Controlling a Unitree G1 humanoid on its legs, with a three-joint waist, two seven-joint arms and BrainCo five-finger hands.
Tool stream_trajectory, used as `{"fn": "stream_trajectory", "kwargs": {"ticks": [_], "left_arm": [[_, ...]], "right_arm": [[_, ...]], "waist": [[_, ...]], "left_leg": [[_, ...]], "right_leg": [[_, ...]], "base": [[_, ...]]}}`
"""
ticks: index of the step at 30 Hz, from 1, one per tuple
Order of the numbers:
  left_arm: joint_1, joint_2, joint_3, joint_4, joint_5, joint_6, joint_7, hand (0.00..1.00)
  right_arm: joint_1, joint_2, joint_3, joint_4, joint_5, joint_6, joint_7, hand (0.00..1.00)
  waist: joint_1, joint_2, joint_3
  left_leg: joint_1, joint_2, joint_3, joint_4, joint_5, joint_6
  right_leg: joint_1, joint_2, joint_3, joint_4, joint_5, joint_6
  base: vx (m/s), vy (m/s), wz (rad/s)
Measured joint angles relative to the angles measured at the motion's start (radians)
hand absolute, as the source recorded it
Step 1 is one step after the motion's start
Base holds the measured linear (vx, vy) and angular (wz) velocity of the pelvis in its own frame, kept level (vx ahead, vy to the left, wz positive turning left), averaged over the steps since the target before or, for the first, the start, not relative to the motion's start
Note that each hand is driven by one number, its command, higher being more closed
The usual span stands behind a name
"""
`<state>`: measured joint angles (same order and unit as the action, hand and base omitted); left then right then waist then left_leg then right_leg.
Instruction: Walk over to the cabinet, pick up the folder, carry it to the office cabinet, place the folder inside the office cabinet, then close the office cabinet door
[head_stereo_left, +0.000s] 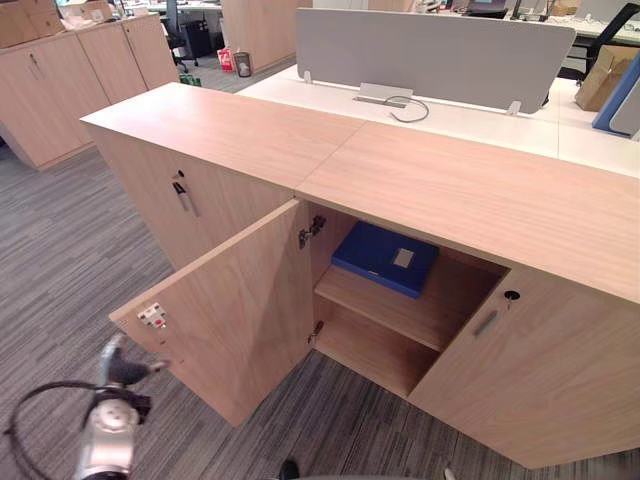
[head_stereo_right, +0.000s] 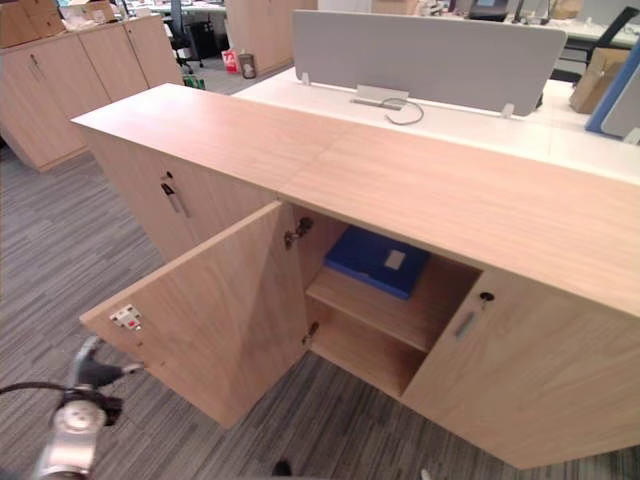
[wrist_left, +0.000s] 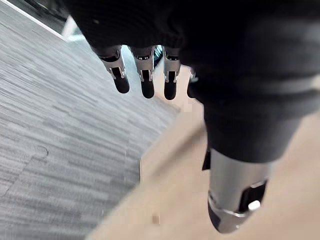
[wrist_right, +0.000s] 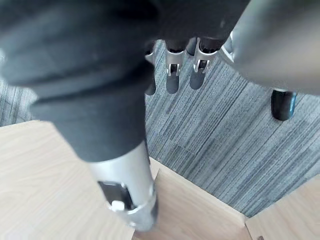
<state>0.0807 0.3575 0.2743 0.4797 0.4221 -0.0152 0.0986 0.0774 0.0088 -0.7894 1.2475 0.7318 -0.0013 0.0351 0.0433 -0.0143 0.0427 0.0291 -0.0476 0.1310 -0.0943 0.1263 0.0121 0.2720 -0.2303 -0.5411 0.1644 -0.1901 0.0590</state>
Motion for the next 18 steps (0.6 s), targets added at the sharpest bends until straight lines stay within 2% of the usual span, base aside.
{"fn": "stream_trajectory", "kwargs": {"ticks": [5,13,18], "left_arm": [[0.007,0.001,-0.053,0.002,0.044,0.0,-0.035,0.0],[-0.019,0.006,-0.071,0.002,0.05,0.003,-0.026,0.0],[-0.022,0.014,-0.095,-0.039,0.061,0.037,-0.003,0.0]], "right_arm": [[0.005,-0.005,0.007,0.0,-0.01,0.001,0.0,0.0],[-0.006,-0.006,0.046,-0.001,-0.022,0.002,0.001,0.0],[-0.005,-0.006,0.071,-0.008,-0.048,0.002,0.004,0.0]], "waist": [[0.0,0.006,0.022],[-0.001,-0.001,0.035],[0.002,-0.002,0.049]], "left_leg": [[0.009,-0.005,-0.013,0.0,-0.002,0.002],[0.008,-0.005,-0.017,0.0,-0.001,0.001],[0.009,-0.002,-0.013,0.001,0.009,-0.003]], "right_leg": [[0.024,0.004,-0.005,-0.017,0.0,0.0],[0.031,0.008,-0.005,-0.032,0.008,0.008],[0.032,0.004,-0.004,-0.037,0.02,0.013]], "base": [[0.01,0.004,0.08],[0.0,0.001,0.01],[0.01,0.02,0.01]]}}
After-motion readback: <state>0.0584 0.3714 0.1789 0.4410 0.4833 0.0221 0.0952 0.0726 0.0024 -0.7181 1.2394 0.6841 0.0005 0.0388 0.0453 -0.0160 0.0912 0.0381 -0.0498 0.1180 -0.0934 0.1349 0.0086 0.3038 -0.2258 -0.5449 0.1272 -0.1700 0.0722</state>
